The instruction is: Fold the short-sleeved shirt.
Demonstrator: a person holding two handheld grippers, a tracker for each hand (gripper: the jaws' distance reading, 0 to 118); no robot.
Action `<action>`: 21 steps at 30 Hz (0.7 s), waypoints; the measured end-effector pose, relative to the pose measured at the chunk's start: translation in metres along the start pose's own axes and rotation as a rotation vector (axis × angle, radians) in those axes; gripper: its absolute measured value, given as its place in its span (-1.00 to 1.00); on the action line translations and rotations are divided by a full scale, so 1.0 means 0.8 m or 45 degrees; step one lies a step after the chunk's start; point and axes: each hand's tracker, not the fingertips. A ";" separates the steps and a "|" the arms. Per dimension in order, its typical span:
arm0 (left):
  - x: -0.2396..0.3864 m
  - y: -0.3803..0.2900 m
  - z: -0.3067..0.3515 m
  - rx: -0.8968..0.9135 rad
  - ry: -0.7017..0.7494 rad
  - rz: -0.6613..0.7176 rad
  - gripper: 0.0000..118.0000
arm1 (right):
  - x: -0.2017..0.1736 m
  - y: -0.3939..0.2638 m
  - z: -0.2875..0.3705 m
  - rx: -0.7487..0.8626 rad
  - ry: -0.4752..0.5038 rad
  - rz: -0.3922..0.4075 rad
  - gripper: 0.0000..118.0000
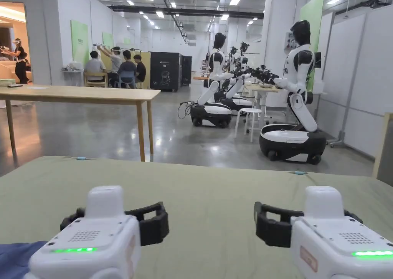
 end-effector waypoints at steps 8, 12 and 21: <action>-0.001 0.006 -0.001 0.034 -0.008 0.003 1.00 | -0.007 -0.019 0.000 0.055 -0.167 0.210 1.00; -0.011 0.004 -0.004 0.029 0.015 0.015 1.00 | -0.009 -0.016 -0.004 0.044 -0.170 0.224 1.00; -0.015 0.009 0.000 0.031 -0.026 0.017 -0.72 | -0.030 -0.011 0.001 0.083 -0.173 0.297 -0.99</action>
